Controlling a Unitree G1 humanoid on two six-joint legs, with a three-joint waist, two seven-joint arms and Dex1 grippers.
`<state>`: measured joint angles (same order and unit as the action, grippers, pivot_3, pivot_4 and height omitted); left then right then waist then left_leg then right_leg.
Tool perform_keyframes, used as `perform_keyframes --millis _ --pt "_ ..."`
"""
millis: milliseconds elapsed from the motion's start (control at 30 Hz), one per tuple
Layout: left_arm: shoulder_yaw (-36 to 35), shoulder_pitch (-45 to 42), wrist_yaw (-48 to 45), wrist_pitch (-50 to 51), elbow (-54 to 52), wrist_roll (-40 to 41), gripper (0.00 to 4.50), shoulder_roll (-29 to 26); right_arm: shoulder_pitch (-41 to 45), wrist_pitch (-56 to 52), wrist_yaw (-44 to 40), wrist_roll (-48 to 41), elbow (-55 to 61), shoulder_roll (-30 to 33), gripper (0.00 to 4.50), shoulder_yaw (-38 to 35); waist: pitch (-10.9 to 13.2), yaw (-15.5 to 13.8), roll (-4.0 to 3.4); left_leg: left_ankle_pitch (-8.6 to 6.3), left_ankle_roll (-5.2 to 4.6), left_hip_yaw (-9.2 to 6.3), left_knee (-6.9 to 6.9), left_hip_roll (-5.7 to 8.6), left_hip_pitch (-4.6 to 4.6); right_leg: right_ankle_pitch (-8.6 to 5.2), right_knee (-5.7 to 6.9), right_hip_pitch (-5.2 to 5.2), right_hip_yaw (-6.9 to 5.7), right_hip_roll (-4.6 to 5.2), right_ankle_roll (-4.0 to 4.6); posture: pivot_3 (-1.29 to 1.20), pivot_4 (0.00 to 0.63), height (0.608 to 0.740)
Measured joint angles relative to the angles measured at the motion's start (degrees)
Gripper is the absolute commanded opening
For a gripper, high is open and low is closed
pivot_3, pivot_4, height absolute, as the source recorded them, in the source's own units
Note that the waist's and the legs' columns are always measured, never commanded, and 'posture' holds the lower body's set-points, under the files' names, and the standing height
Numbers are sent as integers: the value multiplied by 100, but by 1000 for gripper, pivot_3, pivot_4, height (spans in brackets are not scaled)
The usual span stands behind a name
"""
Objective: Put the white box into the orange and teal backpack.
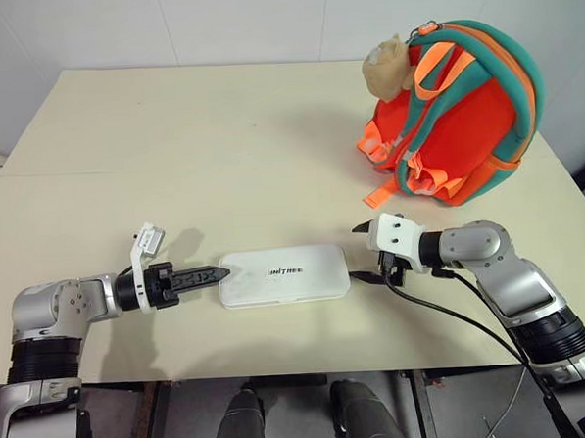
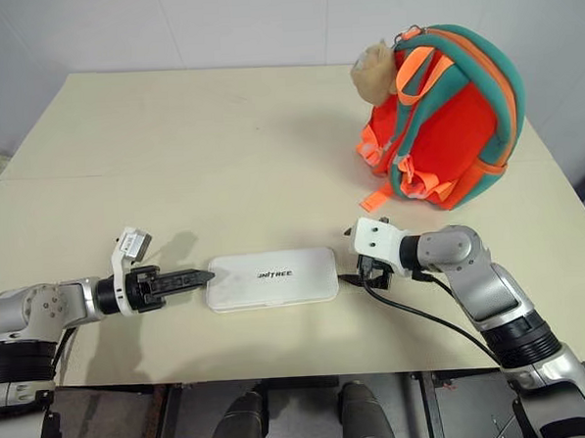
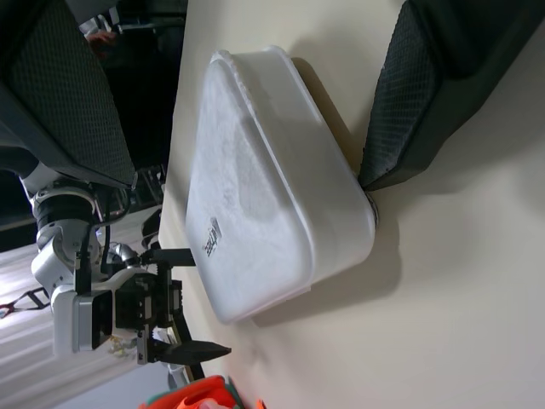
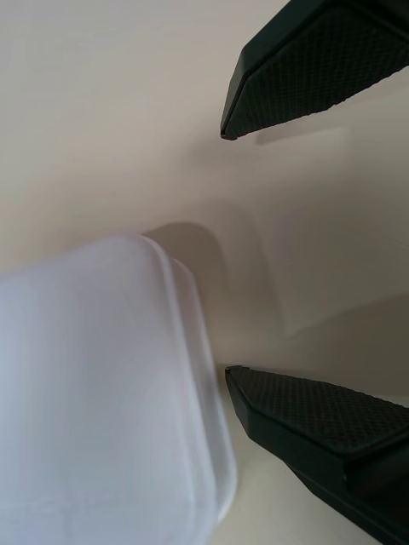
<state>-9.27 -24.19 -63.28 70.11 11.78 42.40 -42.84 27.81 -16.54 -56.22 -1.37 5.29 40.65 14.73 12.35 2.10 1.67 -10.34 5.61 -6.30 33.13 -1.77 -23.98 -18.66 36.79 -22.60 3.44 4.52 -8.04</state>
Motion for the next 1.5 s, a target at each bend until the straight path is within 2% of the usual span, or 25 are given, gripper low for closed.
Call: perform_keyframes --millis 300,700,1033,1500 --pt "-96 241 255 790 -460 360 4480 -99 -19 35 8 12 2 -56 4500 0 0 -33 0 0 0 0 2 0 1 -1 1 1 0 0 1 0 150 740" --pt "-99 51 599 798 -392 437 4480 167 -17 72 0 76 -5 -127 4500 2 0 -57 0 4 6 0 6 0 3 2 0 5 0 1 2 0 150 740" --pt "257 -248 293 468 97 367 4480 129 -13 132 -52 79 -22 -150 4500 15 0 -49 0 13 17 0 6 0 7 2 -4 7 -1 1 9 0 150 740" --pt "1087 -1073 -654 -214 1183 -335 4480 -188 -13 405 -82 42 -52 -164 4500 13 0 -41 0 14 18 1 0 0 5 3 -9 5 -2 0 8 0 150 740"
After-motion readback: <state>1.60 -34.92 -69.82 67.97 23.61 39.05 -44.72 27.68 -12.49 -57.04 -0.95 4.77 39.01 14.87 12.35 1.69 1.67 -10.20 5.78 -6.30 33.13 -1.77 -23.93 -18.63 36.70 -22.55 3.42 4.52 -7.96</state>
